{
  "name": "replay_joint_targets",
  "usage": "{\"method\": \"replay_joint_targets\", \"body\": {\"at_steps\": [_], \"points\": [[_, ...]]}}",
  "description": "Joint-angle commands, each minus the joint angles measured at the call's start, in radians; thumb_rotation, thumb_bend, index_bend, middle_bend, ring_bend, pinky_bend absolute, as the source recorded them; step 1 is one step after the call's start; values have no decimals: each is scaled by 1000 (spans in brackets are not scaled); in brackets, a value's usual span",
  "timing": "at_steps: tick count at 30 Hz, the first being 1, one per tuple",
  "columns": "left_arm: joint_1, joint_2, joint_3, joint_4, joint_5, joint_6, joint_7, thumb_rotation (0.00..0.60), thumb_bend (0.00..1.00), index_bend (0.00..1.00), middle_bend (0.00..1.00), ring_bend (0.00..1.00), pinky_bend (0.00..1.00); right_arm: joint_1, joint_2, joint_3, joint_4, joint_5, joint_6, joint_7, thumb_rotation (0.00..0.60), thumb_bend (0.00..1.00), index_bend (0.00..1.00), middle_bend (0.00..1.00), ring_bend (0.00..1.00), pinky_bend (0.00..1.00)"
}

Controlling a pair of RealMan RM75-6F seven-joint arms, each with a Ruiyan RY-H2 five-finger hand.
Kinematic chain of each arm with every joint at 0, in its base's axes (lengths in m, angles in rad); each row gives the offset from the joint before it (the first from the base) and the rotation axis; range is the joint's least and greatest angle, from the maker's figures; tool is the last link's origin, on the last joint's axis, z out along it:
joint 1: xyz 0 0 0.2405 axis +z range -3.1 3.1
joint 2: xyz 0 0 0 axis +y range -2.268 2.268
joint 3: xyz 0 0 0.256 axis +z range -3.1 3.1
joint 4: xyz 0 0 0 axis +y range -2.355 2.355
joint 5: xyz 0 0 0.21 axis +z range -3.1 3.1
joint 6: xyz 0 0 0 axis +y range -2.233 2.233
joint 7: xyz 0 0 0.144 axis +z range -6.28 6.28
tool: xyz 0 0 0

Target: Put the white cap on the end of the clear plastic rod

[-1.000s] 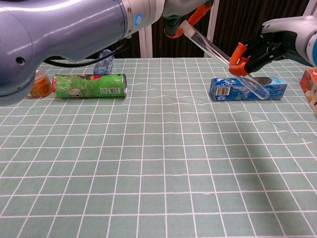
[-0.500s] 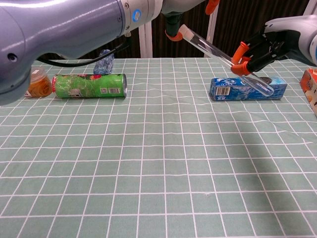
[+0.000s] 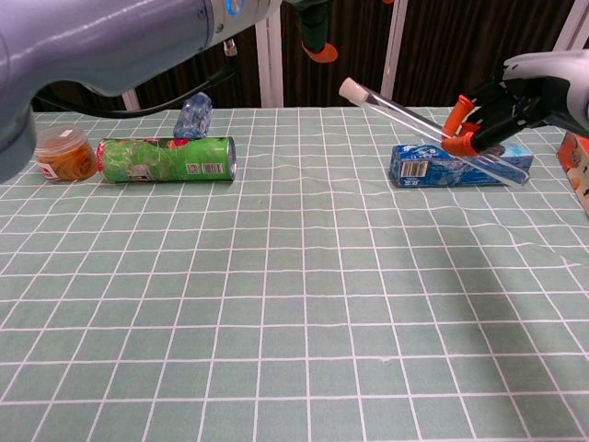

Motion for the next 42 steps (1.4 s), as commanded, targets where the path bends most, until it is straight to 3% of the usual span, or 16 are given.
{"method": "replay_joint_targets", "body": {"at_steps": [1,11,18,31,37,42], "points": [[22,19,5,-23,9,10,-24,600,333,267,5,0,0,-13,-4,-23,10,-8,-6,4,600,628,814,610,381,216],[113,101,43,-117,60,51,-114,600,332,265,5,0,0,-58,-38,-161,86,-100,-53,-7,600,628,814,610,381,216],[203,190,75,-180,95,86,-191,600,332,265,4,0,0,-82,-110,-220,151,-163,-60,-12,600,628,813,610,381,216],[324,316,124,-204,198,89,-330,600,331,265,6,0,0,-91,-217,-227,234,-192,-33,-66,600,628,807,609,380,216],[349,335,118,-195,212,77,-359,600,331,259,3,0,0,-99,-213,-243,240,-239,-24,-97,600,628,542,415,254,149],[375,340,115,-195,212,81,-381,600,329,243,1,0,0,-105,-197,-248,224,-262,-25,-114,600,621,222,216,122,76]]}}
